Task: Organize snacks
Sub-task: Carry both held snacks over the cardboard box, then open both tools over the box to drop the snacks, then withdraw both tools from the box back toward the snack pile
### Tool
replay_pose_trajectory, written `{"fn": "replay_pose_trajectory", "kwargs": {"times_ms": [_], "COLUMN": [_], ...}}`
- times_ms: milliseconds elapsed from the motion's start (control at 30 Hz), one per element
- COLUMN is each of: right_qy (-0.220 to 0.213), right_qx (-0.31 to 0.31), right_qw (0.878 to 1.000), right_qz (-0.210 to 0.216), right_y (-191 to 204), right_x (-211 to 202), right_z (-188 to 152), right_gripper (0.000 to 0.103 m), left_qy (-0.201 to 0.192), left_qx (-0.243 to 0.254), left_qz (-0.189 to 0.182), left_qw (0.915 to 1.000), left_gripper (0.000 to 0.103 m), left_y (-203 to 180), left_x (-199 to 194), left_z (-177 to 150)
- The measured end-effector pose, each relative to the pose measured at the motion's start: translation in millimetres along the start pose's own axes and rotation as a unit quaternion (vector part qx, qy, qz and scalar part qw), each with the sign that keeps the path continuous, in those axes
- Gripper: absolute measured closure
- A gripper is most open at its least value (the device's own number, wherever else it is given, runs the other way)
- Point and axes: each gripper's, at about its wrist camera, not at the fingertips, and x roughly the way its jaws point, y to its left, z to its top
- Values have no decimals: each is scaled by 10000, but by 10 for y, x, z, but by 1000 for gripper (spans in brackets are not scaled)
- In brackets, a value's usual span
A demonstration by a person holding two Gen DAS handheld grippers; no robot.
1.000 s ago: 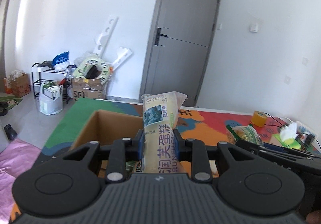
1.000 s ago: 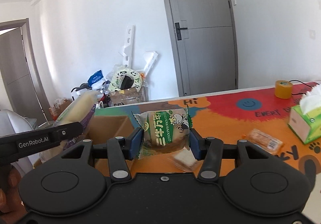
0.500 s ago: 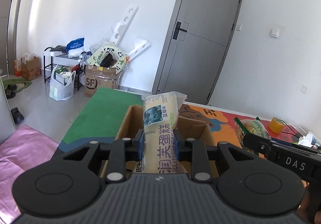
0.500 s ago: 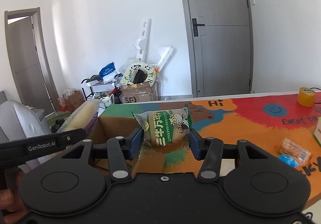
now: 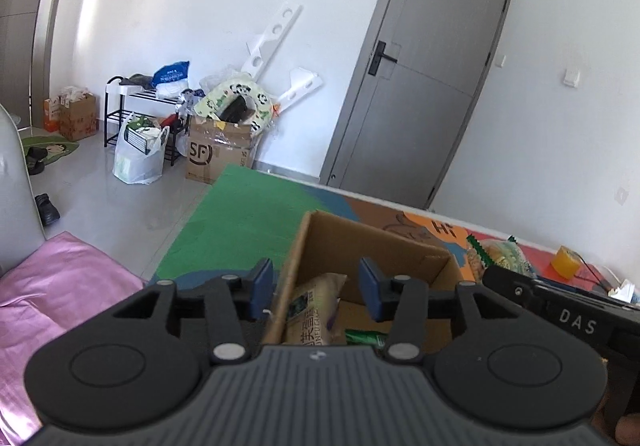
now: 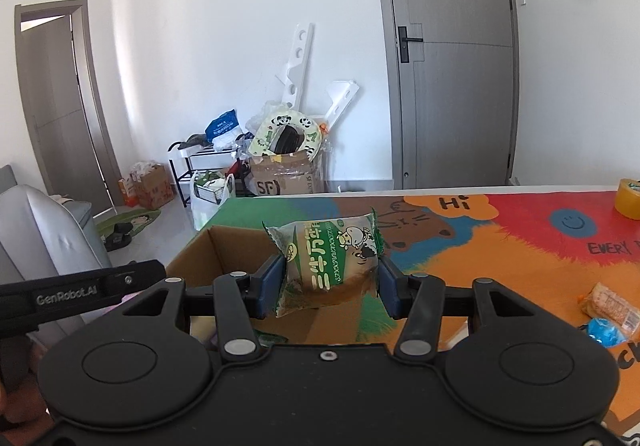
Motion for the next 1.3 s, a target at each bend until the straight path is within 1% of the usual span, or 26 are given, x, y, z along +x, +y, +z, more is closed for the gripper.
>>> {"fn": "replay_pose_trajectory", "kwargs": {"times_ms": [133,167,233,267,300,367,467,567,633,733,933,1100,1300], "right_qy": [15,26,65,25,-45,-57,-57,-21,-31,-48,-23,1,-14], "right_qx": [17,15,16,27,22,24,91,174,261,397,578,733,887], "right_qw": [9999,9999,9999,10000,10000,10000,9999,9996,9992,9984,9968,9952,9937], "right_qz": [120,155,157,86,6,-34,-126,-229,-285,-400,-557,-655,-689], "right_y": [105,133,166,172,171,152,81,-32,-115,-256,-470,-639,-834], "right_x": [51,63,71,54,21,-16,-99,-154,-214,-303,-431,-532,-684], "right_z": [51,63,84,90,88,78,46,20,2,-34,-121,-202,-291], "right_gripper": [52,50,38,27,26,26,26,26,26,26,26,23,18], "left_qy": [-58,-64,-47,-36,-37,-59,-27,-11,-24,-27,-42,-54,45], "left_qx": [-98,-112,-119,-126,-136,-104,-107,-78,-33,35,206,373,516], "left_qz": [37,39,88,108,126,118,114,78,53,52,-52,-157,-169], "left_qw": [9999,9999,9999,9999,9998,9999,9999,9999,10000,10000,9998,9992,9985], "left_gripper": [52,52,48,46,43,41,34,30,25,20,18,16,15], "left_y": [73,96,109,117,121,99,63,14,-33,-112,-316,-460,-681], "left_x": [-48,-64,-87,-97,-109,-129,-131,-140,-157,-168,-222,-249,-223], "left_z": [37,42,33,29,24,18,9,2,-6,-32,-92,-150,-228]}}
